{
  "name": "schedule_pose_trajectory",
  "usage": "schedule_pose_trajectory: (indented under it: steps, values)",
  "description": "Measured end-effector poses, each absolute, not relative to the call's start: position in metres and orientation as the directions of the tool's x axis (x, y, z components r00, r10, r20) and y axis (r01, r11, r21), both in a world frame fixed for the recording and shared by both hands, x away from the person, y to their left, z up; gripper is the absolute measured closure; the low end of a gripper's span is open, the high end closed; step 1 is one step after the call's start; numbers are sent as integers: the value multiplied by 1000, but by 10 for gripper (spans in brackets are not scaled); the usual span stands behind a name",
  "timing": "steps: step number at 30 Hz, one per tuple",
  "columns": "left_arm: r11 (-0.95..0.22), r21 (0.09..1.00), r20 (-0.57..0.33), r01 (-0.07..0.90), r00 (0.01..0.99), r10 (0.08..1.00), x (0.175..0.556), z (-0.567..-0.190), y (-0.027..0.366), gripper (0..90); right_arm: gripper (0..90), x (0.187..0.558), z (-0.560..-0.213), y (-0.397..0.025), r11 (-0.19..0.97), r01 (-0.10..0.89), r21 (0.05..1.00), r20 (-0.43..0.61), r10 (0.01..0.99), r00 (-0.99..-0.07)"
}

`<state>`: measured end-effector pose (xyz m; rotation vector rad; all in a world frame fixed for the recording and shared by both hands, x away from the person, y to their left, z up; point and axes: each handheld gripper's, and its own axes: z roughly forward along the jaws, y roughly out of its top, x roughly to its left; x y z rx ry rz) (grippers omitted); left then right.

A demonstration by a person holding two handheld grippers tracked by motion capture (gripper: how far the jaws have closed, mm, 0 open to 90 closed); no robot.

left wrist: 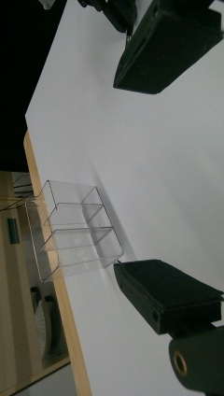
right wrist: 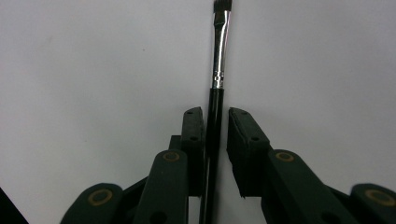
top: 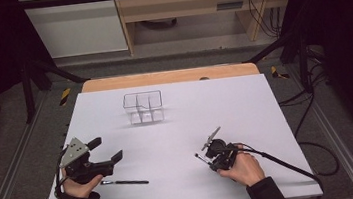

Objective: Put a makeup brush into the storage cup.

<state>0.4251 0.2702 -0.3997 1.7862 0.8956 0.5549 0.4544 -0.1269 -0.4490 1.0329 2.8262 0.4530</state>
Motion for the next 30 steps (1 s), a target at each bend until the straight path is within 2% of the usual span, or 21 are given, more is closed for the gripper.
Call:
schedule_pose_trajectory:
  steps: [6,17,23,26,27,30]
  values:
    - [-209,925,-34,317,619,785,425,-400,269,99,832,454,-450,-127,722,619,309,6,649,-761]
    - [-214,923,-34,320,620,784,425,-401,268,99,840,454,-449,-126,710,633,310,12,663,-749]
    - [-207,925,-38,318,620,783,425,-400,269,100,840,452,-442,-129,686,622,379,39,659,-751]
    - [-206,926,-40,317,624,780,425,-400,268,100,840,450,-434,-132,654,621,433,59,666,-743]
    - [-202,926,-44,317,626,778,424,-399,267,101,840,450,-429,-134,634,608,478,66,664,-745]
    - [-199,927,-49,317,629,776,424,-399,266,102,840,448,-424,-136,609,601,518,77,666,-742]
